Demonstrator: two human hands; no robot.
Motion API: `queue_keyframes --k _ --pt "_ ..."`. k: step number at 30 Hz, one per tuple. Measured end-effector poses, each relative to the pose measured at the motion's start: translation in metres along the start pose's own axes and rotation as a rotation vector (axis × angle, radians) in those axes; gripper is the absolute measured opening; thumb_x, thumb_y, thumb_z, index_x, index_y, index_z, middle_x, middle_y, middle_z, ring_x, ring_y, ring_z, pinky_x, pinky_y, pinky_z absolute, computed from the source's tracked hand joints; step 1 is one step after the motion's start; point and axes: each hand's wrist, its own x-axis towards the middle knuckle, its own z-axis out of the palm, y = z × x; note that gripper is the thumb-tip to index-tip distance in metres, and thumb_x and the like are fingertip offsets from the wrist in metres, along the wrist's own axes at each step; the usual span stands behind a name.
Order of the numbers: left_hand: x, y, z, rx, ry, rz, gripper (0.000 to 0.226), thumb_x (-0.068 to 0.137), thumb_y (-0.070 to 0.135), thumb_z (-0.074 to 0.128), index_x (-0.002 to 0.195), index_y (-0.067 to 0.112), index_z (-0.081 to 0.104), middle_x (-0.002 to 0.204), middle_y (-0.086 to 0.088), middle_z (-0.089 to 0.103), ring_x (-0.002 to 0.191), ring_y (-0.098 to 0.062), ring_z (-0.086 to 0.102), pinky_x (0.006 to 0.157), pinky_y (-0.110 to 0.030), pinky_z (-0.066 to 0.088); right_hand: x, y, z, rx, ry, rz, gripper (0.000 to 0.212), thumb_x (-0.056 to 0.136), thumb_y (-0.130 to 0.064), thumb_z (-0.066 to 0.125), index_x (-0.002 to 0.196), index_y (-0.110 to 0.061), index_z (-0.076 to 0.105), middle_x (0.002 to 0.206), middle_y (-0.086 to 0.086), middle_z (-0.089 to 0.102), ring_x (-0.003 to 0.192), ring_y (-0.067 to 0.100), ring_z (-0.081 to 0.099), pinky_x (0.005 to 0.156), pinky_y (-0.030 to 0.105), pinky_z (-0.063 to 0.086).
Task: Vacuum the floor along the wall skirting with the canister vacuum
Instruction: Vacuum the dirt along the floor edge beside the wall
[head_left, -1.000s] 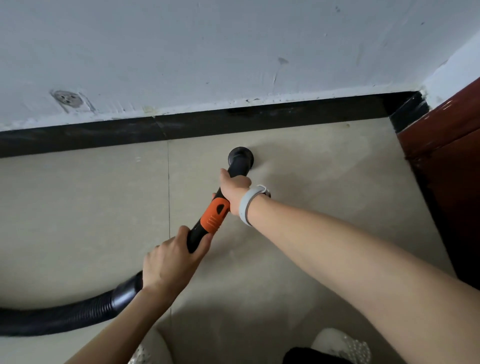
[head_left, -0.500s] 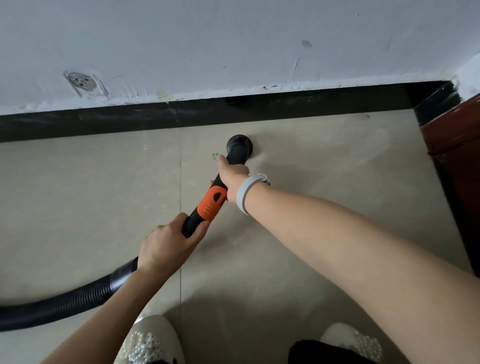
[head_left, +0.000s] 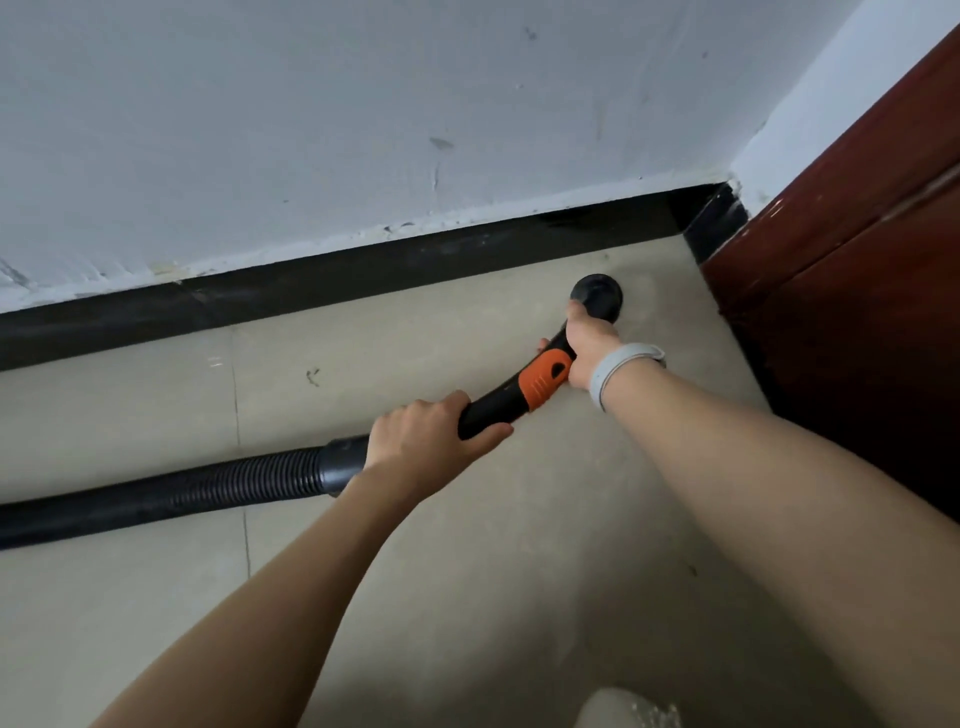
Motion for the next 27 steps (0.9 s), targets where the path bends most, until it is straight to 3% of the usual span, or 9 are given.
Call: queue_keyframes --k 3,6,13,15,20,23,27 --pt "0.014 0.025 0.004 0.013 0.000 0.060 0.051 0.087 0.069 0.036 0.105 0.024 0.050 0.075 0.005 0.050 0.071 -0.020 0.053 0.065 -0.030 0.042 0.018 -0.010 -0.026 0.073 0.024 -0.005 0.035 0.097 -0.038 0.049 0.108 -0.006 0.041 0.068 0.010 0.057 0.059 0.021 0.059 0.087 0.038 0.055" --pt "0.020 0.042 0.006 0.003 -0.002 0.083 0.051 0.088 0.068 0.036 0.106 0.022 0.050 0.078 0.003 0.052 0.076 -0.022 0.057 0.066 -0.030 0.043 0.030 -0.018 -0.038 0.072 0.016 -0.024 0.033 0.096 -0.036 0.051 0.110 -0.007 0.040 0.073 0.010 0.055 0.056 0.021 0.058 0.077 0.036 0.056" --pt "0.019 0.032 0.015 -0.082 -0.132 0.034 0.049 0.088 0.066 0.039 0.103 0.021 0.050 0.082 0.002 0.055 0.079 -0.022 0.055 0.069 -0.031 0.040 0.035 -0.021 -0.018 0.066 -0.102 -0.071 0.030 0.093 -0.033 0.057 0.094 -0.006 0.045 0.067 0.010 0.052 0.042 0.020 0.053 0.055 0.032 0.053" --pt "0.019 0.025 0.015 -0.083 -0.129 0.020 0.049 0.088 0.066 0.038 0.106 0.021 0.050 0.083 0.002 0.055 0.079 -0.021 0.056 0.069 -0.031 0.040 0.032 -0.021 -0.008 0.071 -0.100 -0.088 0.030 0.093 -0.033 0.055 0.095 -0.005 0.045 0.065 0.009 0.051 0.042 0.020 0.053 0.055 0.032 0.052" --pt "0.030 0.025 0.000 0.003 -0.088 0.052 0.052 0.088 0.067 0.036 0.109 0.021 0.048 0.082 0.002 0.053 0.078 -0.021 0.056 0.069 -0.031 0.042 0.030 -0.030 -0.010 0.136 -0.023 -0.092 0.030 0.096 -0.034 0.051 0.089 -0.006 0.044 0.057 0.007 0.050 0.042 0.018 0.049 0.058 0.032 0.051" --pt "0.047 0.041 -0.009 0.079 -0.015 0.094 0.051 0.089 0.067 0.035 0.108 0.021 0.047 0.081 0.004 0.051 0.073 -0.019 0.051 0.066 -0.030 0.038 0.035 -0.041 -0.030 0.178 0.052 -0.098 0.032 0.098 -0.033 0.047 0.078 -0.008 0.042 0.061 0.007 0.050 0.045 0.016 0.049 0.051 0.028 0.049" --pt "0.069 0.068 -0.009 0.140 0.051 0.115 0.052 0.090 0.066 0.035 0.108 0.019 0.049 0.095 0.000 0.061 0.086 -0.024 0.059 0.071 -0.030 0.034 0.051 -0.053 -0.057 0.225 0.162 -0.108 0.030 0.098 -0.032 0.045 0.080 -0.009 0.042 0.064 0.005 0.051 0.048 0.015 0.050 0.051 0.026 0.047"
